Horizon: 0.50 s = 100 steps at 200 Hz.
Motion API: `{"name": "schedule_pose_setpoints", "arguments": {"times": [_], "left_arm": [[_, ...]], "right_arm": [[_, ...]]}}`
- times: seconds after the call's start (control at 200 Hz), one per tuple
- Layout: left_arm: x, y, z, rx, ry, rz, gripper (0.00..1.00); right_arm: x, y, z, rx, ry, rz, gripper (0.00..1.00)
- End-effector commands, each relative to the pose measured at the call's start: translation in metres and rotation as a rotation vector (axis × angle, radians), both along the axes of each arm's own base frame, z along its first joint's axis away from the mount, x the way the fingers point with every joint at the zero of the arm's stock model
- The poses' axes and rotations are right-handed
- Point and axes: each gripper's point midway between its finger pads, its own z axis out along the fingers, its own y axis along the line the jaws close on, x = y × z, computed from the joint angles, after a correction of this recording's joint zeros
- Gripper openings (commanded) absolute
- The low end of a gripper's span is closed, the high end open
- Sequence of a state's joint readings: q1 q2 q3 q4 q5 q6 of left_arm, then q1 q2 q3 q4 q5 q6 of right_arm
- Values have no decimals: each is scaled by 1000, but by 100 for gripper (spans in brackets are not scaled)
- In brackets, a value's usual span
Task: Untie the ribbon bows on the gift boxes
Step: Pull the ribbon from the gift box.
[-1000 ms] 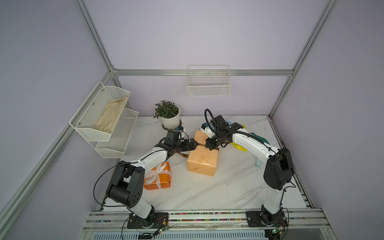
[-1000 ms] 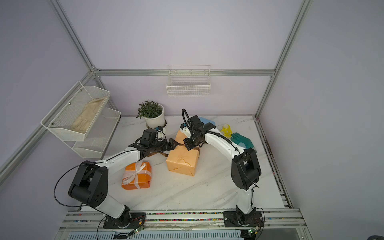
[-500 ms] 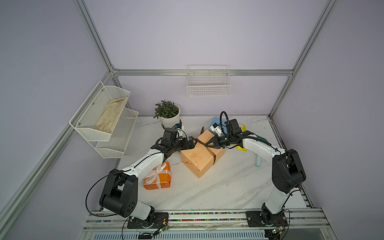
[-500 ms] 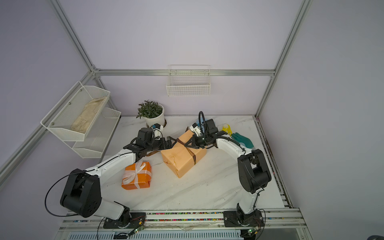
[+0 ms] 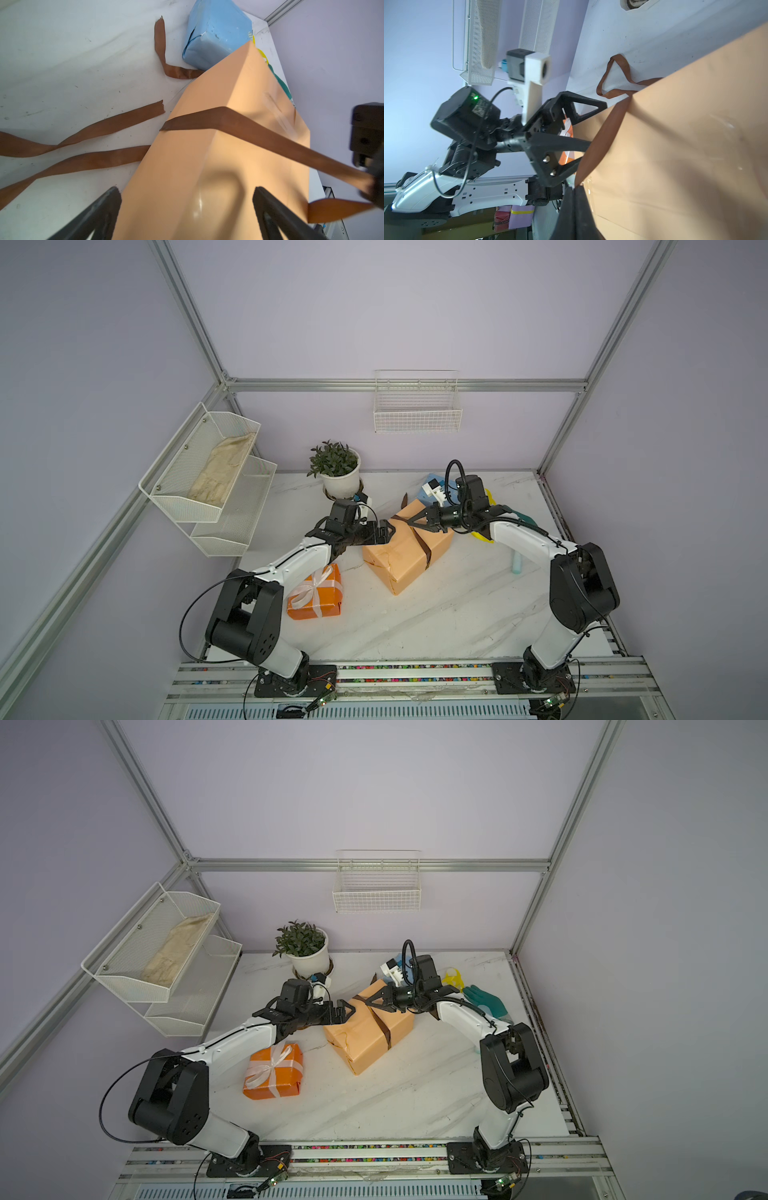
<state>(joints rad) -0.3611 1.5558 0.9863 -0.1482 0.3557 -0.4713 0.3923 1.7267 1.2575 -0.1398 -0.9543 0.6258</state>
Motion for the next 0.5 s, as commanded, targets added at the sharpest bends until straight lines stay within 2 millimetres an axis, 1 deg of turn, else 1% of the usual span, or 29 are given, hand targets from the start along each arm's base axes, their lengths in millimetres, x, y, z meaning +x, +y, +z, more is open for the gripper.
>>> {"name": "schedule_pose_setpoints", "arguments": {"times": [0.0, 0.1, 0.335, 0.495], "left_arm": [[16, -14, 30, -26, -78, -63, 100], [19, -18, 28, -32, -64, -77, 100], [17, -18, 21, 19, -17, -83, 100], [12, -22, 17, 102, 0, -110, 100]], "right_arm": [[-1, -1, 28, 55, -61, 12, 0], [-2, 0, 34, 69, -70, 15, 0], [-1, 1, 68, 110, -137, 31, 0], [0, 2, 90, 132, -190, 37, 0]]}}
